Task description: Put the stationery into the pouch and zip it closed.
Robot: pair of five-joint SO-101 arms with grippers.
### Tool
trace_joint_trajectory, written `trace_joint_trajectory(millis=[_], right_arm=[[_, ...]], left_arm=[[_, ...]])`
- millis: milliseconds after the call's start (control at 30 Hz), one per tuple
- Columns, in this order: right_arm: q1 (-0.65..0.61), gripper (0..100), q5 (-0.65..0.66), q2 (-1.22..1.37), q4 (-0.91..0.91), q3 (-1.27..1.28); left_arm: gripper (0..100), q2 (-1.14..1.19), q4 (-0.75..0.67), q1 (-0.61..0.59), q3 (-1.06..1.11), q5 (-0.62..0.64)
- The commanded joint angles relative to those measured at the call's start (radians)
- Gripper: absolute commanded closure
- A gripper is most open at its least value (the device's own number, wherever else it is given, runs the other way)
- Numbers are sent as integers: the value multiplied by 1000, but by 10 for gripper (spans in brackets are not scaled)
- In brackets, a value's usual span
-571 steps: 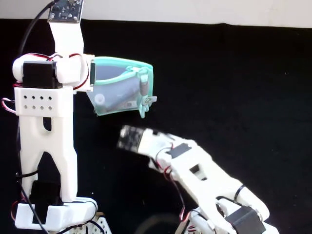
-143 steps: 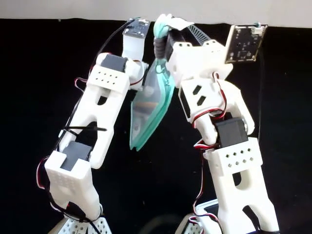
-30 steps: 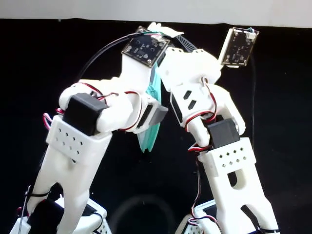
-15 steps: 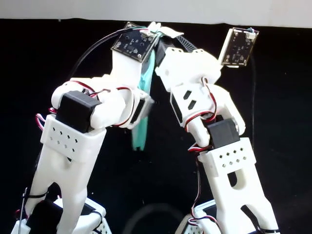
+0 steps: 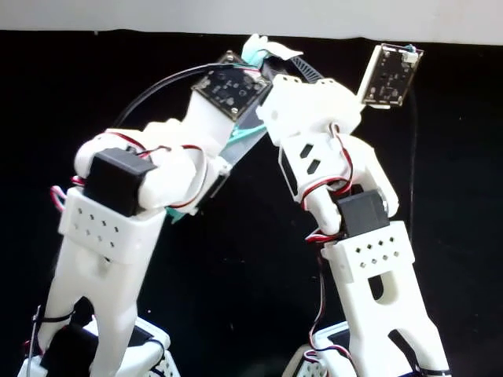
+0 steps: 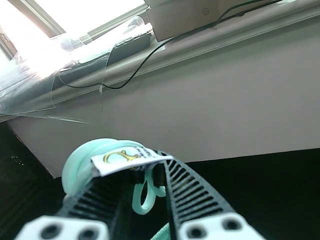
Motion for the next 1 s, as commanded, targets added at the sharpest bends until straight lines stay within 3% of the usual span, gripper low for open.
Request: trace_joint_trajectory(millis=[0, 267, 467, 967], right_arm=[[27, 992, -6, -13, -5, -1], [65, 992, -6, -12, -4, 47], [74, 992, -6, -10, -8, 119], [311, 992, -6, 127, -67, 143]], left_arm=[[993, -82, 15, -61, -5, -15], [993, -205, 40, -263, 68, -84], [993, -289, 40, -268, 194, -86], [993, -374, 41, -271, 249, -140]])
